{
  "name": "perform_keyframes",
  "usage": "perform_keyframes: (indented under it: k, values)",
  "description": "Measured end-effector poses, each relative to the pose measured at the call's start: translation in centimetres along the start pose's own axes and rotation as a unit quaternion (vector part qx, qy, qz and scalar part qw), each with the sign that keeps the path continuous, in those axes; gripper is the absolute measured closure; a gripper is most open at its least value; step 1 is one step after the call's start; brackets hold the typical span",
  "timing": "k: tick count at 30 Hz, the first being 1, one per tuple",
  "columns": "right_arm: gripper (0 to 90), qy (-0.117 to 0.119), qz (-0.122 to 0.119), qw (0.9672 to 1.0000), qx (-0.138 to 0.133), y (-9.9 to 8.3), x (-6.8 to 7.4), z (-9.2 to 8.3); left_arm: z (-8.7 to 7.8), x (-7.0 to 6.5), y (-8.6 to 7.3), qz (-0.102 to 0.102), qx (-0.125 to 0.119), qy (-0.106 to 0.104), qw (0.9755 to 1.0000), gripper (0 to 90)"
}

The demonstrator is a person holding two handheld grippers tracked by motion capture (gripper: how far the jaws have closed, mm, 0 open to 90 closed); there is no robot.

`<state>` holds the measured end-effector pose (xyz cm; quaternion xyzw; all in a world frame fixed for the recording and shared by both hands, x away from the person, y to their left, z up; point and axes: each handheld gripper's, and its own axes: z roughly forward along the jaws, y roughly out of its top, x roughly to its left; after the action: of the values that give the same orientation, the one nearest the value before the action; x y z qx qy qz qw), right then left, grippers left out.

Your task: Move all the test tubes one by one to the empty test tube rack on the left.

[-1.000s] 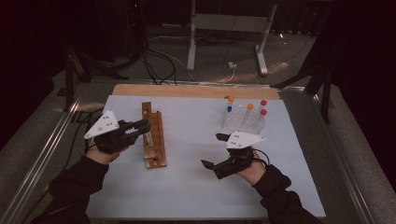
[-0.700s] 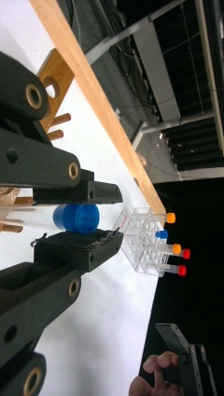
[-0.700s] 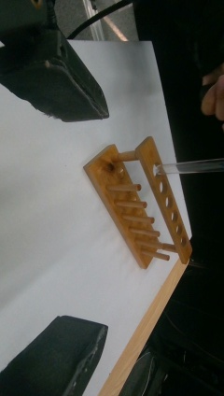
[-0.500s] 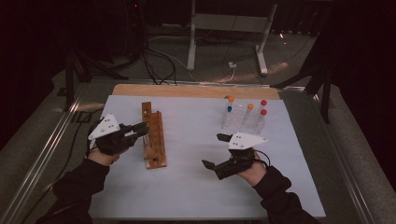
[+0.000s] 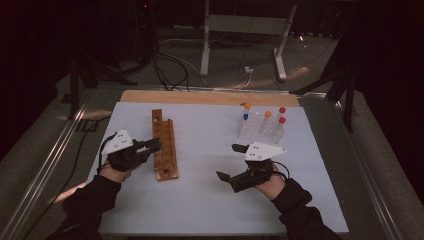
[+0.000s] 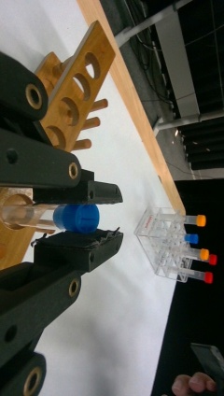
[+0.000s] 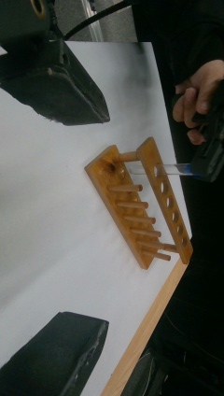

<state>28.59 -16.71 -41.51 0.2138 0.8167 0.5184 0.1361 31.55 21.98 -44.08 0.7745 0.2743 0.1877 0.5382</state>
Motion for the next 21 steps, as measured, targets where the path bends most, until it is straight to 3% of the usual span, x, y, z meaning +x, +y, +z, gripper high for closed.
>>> perform_keyframes:
  k: [11, 21]
  values:
    - [2.4, 0.003, 0.006, 1.0, -0.003, -0.2, 0.0, 0.0, 0.6, -0.2, -1.3, -0.005, 0.012, -0.001, 0.9999, 77.3]
    - [1.5, 0.009, 0.013, 0.9999, -0.006, -0.1, -0.1, 0.0, 0.4, 0.1, -1.5, -0.01, 0.005, -0.003, 0.9999, 76.1]
